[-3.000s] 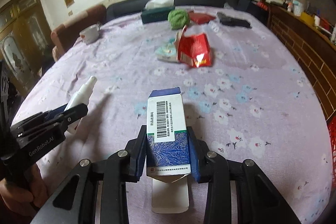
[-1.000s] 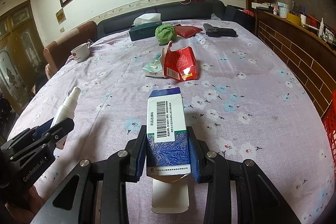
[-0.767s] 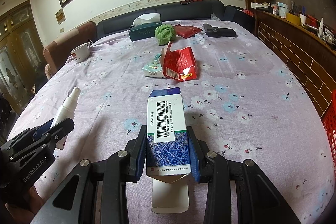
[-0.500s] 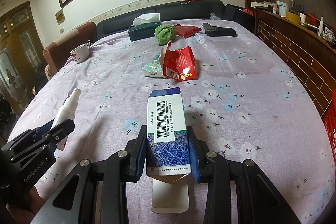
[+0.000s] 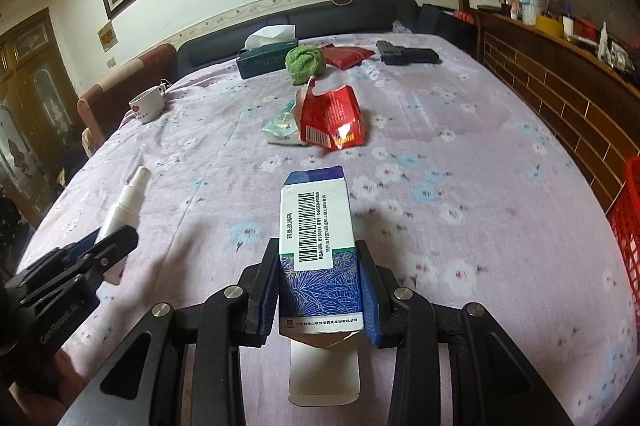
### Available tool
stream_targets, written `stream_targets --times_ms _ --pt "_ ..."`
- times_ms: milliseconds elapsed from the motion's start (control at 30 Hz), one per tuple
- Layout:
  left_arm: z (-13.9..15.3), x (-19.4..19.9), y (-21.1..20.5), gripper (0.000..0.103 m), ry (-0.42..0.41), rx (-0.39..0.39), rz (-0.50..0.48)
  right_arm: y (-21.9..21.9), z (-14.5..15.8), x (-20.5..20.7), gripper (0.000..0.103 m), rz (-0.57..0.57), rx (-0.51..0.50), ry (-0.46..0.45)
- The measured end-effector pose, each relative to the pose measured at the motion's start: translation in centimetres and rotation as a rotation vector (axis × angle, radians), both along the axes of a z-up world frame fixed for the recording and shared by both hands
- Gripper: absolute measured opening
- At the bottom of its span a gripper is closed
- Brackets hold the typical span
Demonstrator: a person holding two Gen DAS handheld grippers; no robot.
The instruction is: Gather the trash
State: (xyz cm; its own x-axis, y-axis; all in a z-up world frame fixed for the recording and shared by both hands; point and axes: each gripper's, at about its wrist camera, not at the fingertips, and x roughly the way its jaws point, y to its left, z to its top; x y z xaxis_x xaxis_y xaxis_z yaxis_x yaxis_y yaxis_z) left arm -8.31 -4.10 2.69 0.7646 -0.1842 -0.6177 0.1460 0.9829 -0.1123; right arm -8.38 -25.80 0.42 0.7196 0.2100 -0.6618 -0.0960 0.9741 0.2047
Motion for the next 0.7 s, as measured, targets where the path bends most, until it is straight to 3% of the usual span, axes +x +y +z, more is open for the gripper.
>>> stream_targets --times_ms 167,700 --pt "0.3 -0.4 -0.1 0.029 0.023 -0.041 -0.022 -0.8 1.1 -1.5 0.038 -0.010 0.012 -0.022" --pt "4.8 -3.1 -5.2 0.029 -0.019 -0.026 -0.139 -6.9 3.6 -5.5 0.038 -0.092 0.136 -0.081"
